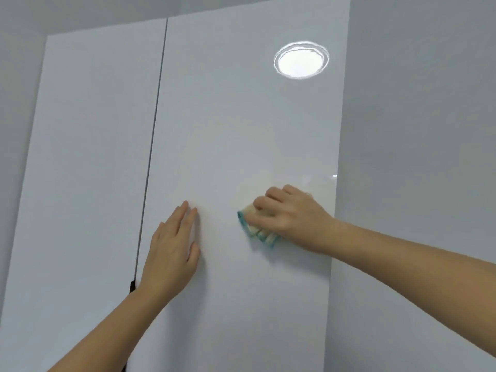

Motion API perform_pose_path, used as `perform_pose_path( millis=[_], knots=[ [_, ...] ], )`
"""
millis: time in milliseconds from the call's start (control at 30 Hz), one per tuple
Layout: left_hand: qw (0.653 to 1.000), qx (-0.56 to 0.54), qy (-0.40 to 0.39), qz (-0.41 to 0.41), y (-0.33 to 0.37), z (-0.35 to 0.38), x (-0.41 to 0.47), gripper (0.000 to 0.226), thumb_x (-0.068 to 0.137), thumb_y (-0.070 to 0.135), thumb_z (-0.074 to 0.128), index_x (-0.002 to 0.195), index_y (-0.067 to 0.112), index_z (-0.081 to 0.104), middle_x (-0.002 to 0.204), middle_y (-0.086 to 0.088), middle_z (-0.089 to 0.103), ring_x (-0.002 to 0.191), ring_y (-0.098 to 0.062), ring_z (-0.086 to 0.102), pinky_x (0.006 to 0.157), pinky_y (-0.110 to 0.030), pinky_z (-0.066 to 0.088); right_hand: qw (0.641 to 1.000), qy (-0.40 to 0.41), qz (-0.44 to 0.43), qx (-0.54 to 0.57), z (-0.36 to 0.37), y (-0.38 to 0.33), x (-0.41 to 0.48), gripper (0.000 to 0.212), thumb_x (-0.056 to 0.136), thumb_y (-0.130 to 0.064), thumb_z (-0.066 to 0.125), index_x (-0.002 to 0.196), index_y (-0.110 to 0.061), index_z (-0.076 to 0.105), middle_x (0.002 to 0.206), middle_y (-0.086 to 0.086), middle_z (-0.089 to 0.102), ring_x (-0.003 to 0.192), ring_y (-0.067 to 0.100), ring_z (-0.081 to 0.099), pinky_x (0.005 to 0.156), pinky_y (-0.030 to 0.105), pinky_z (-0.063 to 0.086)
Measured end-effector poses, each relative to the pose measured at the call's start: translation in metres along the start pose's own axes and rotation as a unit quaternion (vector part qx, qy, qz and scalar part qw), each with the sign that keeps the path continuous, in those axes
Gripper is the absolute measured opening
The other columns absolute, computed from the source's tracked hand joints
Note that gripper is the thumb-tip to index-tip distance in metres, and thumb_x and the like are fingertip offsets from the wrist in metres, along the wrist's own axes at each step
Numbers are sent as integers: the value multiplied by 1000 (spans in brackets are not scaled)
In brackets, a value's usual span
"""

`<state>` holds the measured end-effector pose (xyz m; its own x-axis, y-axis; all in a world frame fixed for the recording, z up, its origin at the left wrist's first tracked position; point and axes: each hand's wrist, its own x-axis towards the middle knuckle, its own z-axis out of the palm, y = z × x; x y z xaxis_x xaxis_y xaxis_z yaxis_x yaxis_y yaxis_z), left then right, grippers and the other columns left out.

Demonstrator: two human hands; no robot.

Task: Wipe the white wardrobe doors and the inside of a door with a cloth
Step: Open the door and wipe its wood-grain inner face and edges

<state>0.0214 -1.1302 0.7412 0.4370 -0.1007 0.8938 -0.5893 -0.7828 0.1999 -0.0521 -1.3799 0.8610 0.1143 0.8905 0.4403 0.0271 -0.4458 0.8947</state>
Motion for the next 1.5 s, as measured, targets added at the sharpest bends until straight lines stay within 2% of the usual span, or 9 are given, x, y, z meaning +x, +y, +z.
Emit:
perform_pose_path(
  millis=[100,200,333,400,500,567,967,1133,1500],
  knots=[
    [998,-10,33,47,29,-2,23,62,89,21,42,150,15,32,160,-3,25,145,-20,25,115,-50,31,981,66,181,7,-13,64,8,41,73,4,48,102,-15,70,93,9,60,77,30,52,60,33,36],
    [992,-29,71,97,74,-6,63,60,91,24,36,150,16,32,160,-1,24,146,-18,23,116,-46,28,927,137,345,52,-29,122,18,44,74,6,61,110,-17,71,97,9,56,85,30,49,65,34,43],
    [981,-42,94,163,135,-8,106,61,91,28,32,151,18,30,161,0,23,147,-16,20,118,-44,24,764,270,543,221,-45,187,30,41,87,0,56,121,-19,67,106,1,47,95,16,51,76,8,39],
    [980,-55,100,163,160,-12,126,61,93,28,33,152,19,28,161,1,21,148,-17,20,119,-44,24,702,298,592,262,-45,214,38,36,87,-2,54,114,-19,69,107,1,50,87,11,52,72,3,40],
    [980,-74,106,154,186,-19,154,62,93,29,32,153,20,25,162,0,18,149,-18,17,120,-44,21,651,306,622,309,-42,244,53,31,82,0,47,73,-25,61,86,-2,52,68,11,47,62,21,42],
    [979,-73,105,162,198,-24,169,61,94,30,30,154,22,23,163,0,15,149,-18,15,120,-43,20,627,312,634,328,-39,261,63,28,79,3,44,64,-21,50,71,-4,50,64,13,44,58,23,38],
    [965,44,98,241,203,0,191,61,97,39,5,157,26,7,164,8,0,150,-8,-5,122,-42,-4,686,285,610,274,-28,272,75,32,76,5,39,57,-18,29,57,-5,29,56,13,24,51,26,20],
    [962,40,157,221,185,17,161,59,102,34,16,156,13,11,165,0,3,151,-15,-2,121,-49,-1,690,307,594,277,-11,184,21,10,81,3,48,73,6,53,80,2,44,64,13,40,56,22,34],
    [972,-18,107,208,180,74,22,59,101,26,28,155,7,13,163,-8,6,152,-21,2,119,-58,4,670,282,618,300,-9,-48,-81,22,80,9,52,90,-3,68,83,-8,42,69,3,45,63,9,37]
  ],
)
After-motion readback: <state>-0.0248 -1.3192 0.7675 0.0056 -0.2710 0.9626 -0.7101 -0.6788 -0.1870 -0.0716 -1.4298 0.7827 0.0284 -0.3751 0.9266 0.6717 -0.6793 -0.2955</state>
